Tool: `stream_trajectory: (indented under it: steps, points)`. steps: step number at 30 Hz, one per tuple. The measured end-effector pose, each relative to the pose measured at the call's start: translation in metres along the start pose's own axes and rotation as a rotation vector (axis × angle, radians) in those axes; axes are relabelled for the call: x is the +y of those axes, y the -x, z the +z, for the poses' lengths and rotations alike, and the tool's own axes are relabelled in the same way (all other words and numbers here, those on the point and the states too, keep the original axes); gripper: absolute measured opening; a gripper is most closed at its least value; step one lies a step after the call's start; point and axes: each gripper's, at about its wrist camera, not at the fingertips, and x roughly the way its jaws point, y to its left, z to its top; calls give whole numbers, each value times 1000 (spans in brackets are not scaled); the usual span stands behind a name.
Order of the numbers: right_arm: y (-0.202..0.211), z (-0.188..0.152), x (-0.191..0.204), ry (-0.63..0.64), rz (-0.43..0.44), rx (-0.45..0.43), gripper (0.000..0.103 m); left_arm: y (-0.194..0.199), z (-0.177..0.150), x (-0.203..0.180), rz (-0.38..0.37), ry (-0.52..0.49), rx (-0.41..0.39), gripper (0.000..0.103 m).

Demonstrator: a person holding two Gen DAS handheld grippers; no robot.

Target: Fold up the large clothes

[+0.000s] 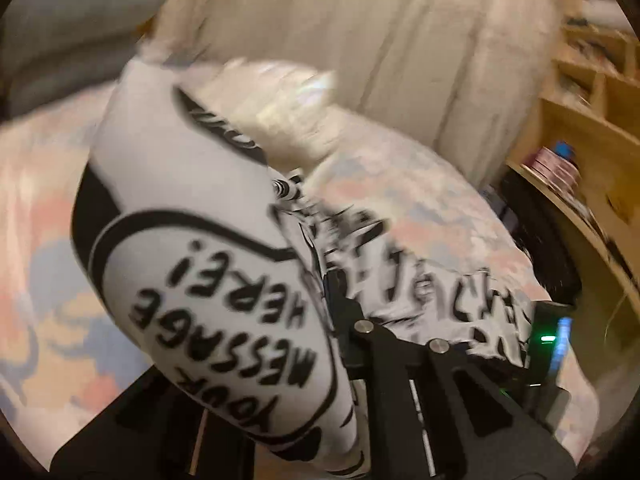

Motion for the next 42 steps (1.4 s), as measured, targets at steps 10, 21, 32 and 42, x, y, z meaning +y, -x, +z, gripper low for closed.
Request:
stream_trajectory:
  steps: [10, 21, 32, 42]
  points:
    - [-6, -7, -21, -77, 182, 19, 23, -1, 24, -116, -169, -182, -24, 6]
    - [98, -57, -161, -439, 168, -97, 23, -38, -13, -255, -219, -454, 24, 6]
    - [161, -126, -288, -669, -240, -204, 23, -99, -168, -381, -266, -733, 216, 6]
    - [150, -153, -306, -726, -187, -155, 23, -119, -198, -380, -269, -821, 272, 16]
